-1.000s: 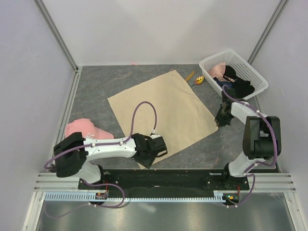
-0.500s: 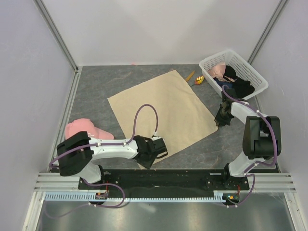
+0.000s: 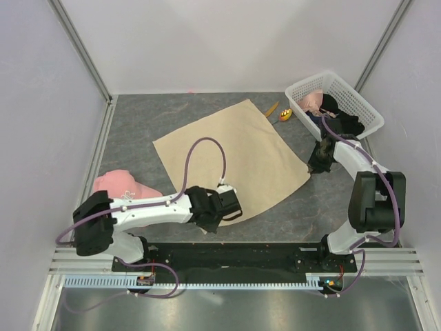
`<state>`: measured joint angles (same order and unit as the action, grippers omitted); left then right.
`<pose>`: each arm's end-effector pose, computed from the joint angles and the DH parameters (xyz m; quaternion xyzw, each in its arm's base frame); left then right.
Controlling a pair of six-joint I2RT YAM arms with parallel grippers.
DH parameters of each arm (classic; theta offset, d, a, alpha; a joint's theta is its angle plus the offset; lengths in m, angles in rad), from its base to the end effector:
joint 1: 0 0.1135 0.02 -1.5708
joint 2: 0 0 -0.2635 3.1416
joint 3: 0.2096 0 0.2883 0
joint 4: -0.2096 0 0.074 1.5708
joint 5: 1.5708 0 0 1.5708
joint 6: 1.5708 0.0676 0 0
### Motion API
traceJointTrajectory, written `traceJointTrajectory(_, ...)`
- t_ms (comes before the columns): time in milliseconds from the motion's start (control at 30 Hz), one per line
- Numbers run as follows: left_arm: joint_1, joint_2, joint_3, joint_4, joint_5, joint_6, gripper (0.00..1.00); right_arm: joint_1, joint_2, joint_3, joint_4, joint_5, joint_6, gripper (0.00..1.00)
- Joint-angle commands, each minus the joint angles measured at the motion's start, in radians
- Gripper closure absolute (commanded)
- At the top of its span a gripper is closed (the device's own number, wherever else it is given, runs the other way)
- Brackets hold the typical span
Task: Fold the napkin into a case and place the utensils inside
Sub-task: Pick up the flattened napkin from the center of the board, then fold and flatten the napkin at the center of the board.
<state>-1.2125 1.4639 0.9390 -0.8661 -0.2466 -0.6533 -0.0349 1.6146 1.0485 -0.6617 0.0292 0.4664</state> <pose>0.1175 -0.2667 0.1488 0.2622 0.9531 0.0014 0.1515 0.3490 -0.0142 0.1428 0.2468 0.9538 0.0225 0.1698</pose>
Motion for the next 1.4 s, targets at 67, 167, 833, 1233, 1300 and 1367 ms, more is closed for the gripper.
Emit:
traceJointTrajectory(67,0.001,-0.135,0.319,-0.262,-0.146,0.027,0.98,0.000,-0.191,0.198,-0.125,-0.026,0.006,1.00)
traceJointTrajectory(167,0.001,-0.184,0.461,-0.319,-0.141,0.032,0.98,0.000,-0.281,0.303,-0.206,-0.058,0.020,1.00)
traceJointTrajectory(833,-0.005,-0.489,0.955,-0.178,0.129,0.185,0.98,0.000,-0.596,1.076,-0.575,-0.015,0.034,1.00)
traceJointTrajectory(1233,0.631,-0.244,0.744,-0.190,0.182,0.299,0.98,0.009,-0.287,0.688,-0.173,-0.183,0.166,1.00)
traceJointTrajectory(1300,0.734,-0.209,0.640,-0.096,0.204,0.339,0.98,0.016,-0.230,0.630,-0.078,-0.189,0.179,1.00)
traceJointTrajectory(1367,0.822,-0.157,0.620,-0.011,0.244,0.348,0.98,0.055,-0.118,0.627,-0.020,-0.184,0.186,1.00)
